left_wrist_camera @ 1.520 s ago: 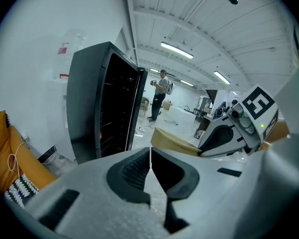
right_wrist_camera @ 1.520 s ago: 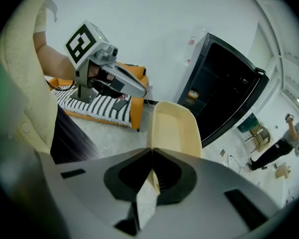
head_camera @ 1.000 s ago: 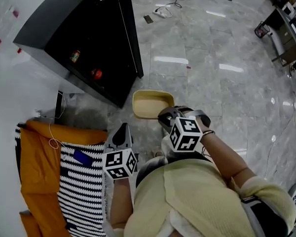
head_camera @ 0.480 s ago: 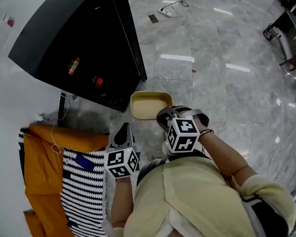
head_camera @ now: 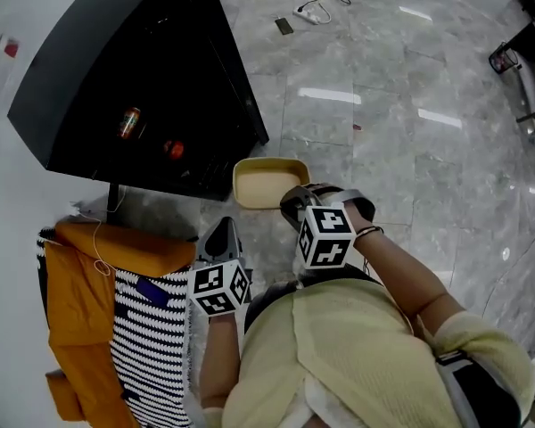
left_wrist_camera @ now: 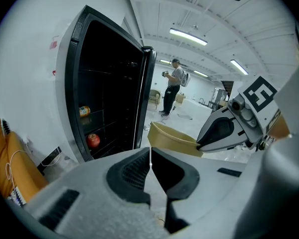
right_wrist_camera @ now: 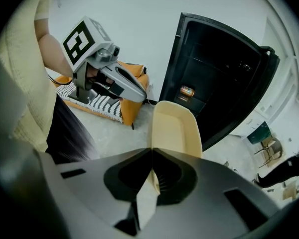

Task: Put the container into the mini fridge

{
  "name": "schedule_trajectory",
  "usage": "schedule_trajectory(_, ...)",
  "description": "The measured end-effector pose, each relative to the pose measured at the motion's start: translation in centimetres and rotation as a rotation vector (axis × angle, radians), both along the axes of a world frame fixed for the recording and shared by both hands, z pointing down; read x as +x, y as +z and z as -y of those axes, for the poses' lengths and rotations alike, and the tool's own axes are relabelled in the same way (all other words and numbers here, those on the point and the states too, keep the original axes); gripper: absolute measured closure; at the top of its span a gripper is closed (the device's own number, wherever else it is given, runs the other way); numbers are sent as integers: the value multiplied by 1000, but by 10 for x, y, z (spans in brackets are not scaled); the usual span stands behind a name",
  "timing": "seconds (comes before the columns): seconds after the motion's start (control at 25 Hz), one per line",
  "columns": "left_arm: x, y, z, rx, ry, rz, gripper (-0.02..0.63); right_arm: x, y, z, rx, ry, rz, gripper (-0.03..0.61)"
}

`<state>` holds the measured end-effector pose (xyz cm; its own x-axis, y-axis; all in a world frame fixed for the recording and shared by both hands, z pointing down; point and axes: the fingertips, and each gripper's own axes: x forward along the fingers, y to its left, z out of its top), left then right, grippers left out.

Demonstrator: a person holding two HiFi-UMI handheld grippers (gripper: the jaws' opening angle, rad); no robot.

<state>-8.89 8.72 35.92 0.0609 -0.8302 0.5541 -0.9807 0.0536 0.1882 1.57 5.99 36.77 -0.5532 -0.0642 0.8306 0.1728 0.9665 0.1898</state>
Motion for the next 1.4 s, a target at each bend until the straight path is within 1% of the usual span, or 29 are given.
schedule_trajectory(0.16,6,6,12,-12,-13,2,588,6,7,12,-2,-23,-6,545)
schedule_trajectory(0.28,12,9,24,-15,-6,2,589,10,16,23,-2,-31,-21,545)
schedule_trajectory(0.48,15,26,28,-49,-1,5,588,8,31,30,-26,-24,-35,545)
schedule_trajectory(0.64,15,38,37,-49,-16,-3,588,8,41,38,-12,-23,-51,545)
schedule_trajectory(0.8,6,55,49,-67,-16,-5,588,-1,53,48,-16,-5,-57,545)
schedule_trajectory(1.0,-4,70,65,-77,-13,-30,589,-13,74,62,-16,12,-80,545)
schedule_trajectory(1.12,-15,81,70,-89,-6,-31,589,-24,85,66,-36,38,-84,545)
schedule_trajectory(1.24,-22,97,72,-115,-11,-62,589,-32,96,70,-67,69,-91,545)
schedule_trajectory(1.32,-24,108,75,-129,-11,-81,589,-37,103,77,-57,87,-93,545)
schedule_trajectory(1.4,-26,120,79,-145,-3,-83,589,-44,108,85,-49,101,-97,545)
